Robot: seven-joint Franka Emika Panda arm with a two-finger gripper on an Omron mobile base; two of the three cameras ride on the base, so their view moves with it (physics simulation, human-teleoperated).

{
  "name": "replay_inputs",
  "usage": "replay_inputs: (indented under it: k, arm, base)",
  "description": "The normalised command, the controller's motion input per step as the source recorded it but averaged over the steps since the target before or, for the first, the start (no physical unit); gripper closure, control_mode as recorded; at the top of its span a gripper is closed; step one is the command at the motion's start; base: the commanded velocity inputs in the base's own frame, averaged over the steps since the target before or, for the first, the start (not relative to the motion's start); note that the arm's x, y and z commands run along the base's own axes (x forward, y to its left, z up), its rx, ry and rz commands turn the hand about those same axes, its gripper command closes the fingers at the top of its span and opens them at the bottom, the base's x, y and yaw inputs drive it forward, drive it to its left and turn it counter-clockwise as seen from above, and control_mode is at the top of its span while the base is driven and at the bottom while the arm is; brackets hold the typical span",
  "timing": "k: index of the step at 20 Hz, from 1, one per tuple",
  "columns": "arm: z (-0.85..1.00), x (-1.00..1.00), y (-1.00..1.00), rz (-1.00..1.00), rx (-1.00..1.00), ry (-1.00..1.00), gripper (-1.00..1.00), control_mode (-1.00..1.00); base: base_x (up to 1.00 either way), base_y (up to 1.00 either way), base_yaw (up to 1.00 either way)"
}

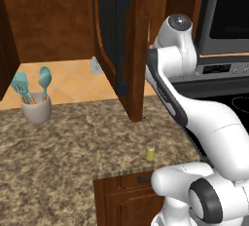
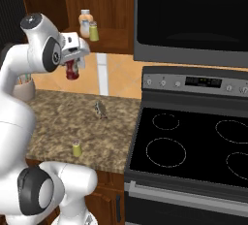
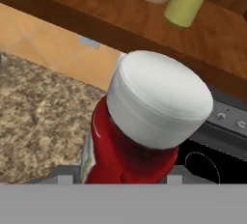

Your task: Put the shaker and condiment bottle from the counter next to their counterparts in the cabinet.

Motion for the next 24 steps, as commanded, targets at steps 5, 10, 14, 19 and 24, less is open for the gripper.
replay_inputs:
  k: [5, 10, 14, 19, 24]
  arm:
    - [0.36, 0.0, 0.0, -0.12, 0.03, -0.06, 1.0, -1.0]
    - [0.37, 0.0, 0.0, -0.07, 0.05, -0.01, 1.0, -1.0]
    - [0.33, 0.12, 0.0, 0.0, 0.06, 0.0, 1.0, -1.0]
    - [0.29, 0.22, 0.0, 0.0, 0.07, 0.0, 1.0, -1.0]
    - [0.16, 0.31, 0.06, 0.0, 0.0, 0.0, 1.0, -1.0]
  base:
    - [0.0, 0.0, 0.0]
    - [0.0, 0.0, 0.0]
    - [0.0, 0.0, 0.0]
    - [0.0, 0.0, 0.0]
    - [0.0, 0.0, 0.0]
